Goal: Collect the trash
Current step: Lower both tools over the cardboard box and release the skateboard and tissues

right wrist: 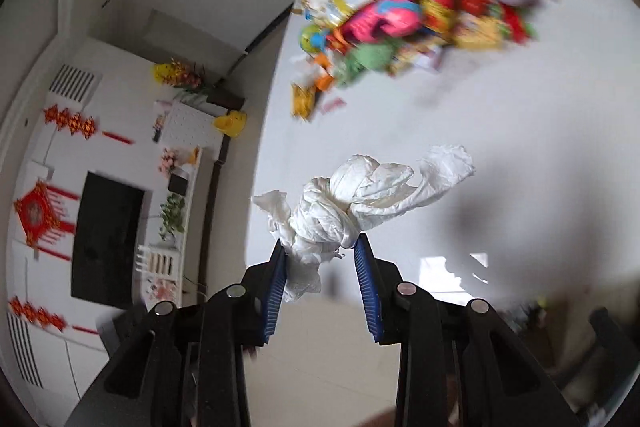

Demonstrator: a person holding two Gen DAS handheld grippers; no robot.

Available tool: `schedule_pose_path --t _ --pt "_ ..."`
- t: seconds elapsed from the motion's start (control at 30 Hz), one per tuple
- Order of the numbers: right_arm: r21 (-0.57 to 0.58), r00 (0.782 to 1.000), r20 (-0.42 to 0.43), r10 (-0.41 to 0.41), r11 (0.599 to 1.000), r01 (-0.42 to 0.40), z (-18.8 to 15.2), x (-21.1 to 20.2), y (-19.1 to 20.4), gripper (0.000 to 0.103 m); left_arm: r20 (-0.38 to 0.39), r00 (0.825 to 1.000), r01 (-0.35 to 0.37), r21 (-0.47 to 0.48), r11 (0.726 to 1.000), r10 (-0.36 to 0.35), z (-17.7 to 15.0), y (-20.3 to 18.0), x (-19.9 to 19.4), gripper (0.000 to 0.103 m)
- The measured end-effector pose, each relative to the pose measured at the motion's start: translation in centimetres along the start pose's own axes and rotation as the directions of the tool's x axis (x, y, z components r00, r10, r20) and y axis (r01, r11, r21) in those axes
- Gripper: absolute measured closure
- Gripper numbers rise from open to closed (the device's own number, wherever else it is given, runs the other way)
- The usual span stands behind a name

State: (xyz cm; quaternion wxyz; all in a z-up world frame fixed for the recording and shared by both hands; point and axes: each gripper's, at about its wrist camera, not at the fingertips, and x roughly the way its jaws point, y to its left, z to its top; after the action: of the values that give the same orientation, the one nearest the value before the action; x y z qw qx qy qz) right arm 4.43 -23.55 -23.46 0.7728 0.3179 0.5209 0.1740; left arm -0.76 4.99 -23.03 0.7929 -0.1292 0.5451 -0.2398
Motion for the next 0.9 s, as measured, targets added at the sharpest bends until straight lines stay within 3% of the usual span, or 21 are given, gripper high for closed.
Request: schedule_pose_path --t 0.17,0.3,0.57,0.6,0.67,0.7,0.73,0.77,0.8,0.83,0.9 --pt "0.056 0.993 -0.064 -0.103 0.993 0.106 -7.0 -1.1 -5.0 0.069 -0.139 0.990 0.034 0.065 0.997 -0.024 -3.2 -2.8 3.0 0.073" --pt "0.130 0.979 -0.132 -0.156 0.976 0.173 -10.9 0.9 -9.6 0.069 -0.266 0.964 0.035 0.078 0.996 -0.013 -6.6 -3.4 7.2 0.073" --pt "0.156 0.916 -0.284 -0.285 0.928 0.337 -16.6 9.1 -19.9 0.067 -0.422 0.904 -0.053 0.042 0.998 0.066 -12.8 0.1 19.8 0.073" --pt "0.153 0.910 -0.294 -0.293 0.925 0.348 -16.9 9.8 -20.8 0.063 -0.438 0.896 -0.071 0.025 0.997 0.075 -13.7 1.0 22.0 0.073" --pt "0.145 0.874 -0.335 -0.352 0.897 0.417 -18.0 12.6 -24.2 0.035 -0.468 0.878 -0.124 -0.012 0.992 0.104 -15.1 2.8 25.8 0.069" --pt "0.142 0.860 -0.350 -0.372 0.886 0.441 -18.2 13.4 -25.2 0.019 -0.502 0.853 -0.177 -0.015 0.984 0.146 -16.0 3.9 28.2 0.049" --pt "0.143 0.825 -0.389 -0.410 0.858 0.494 -18.8 15.0 -27.4 0.021 -0.534 0.829 -0.207 -0.023 0.978 0.163 -16.7 4.9 30.1 0.036" --pt "0.158 0.810 -0.419 -0.410 0.845 0.510 -19.3 15.8 -28.5 0.021 -0.575 0.800 -0.235 -0.034 0.971 0.173 -17.5 6.3 32.1 0.027" --pt "0.178 0.788 -0.459 -0.411 0.826 0.534 -19.5 16.9 -29.9 0.023 -0.619 0.762 -0.278 -0.045 0.960 0.192 -18.2 7.7 34.0 0.027" --pt "0.195 0.757 -0.492 -0.431 0.793 0.578 -20.1 17.2 -31.2 0.025 -0.645 0.738 -0.299 -0.049 0.953 0.198 -18.3 8.6 34.9 0.027" --pt "0.231 0.766 -0.488 -0.419 0.784 0.576 -20.4 17.0 -31.8 0.025 -0.696 0.683 -0.338 -0.028 0.941 0.224 -19.2 10.0 36.4 0.027"
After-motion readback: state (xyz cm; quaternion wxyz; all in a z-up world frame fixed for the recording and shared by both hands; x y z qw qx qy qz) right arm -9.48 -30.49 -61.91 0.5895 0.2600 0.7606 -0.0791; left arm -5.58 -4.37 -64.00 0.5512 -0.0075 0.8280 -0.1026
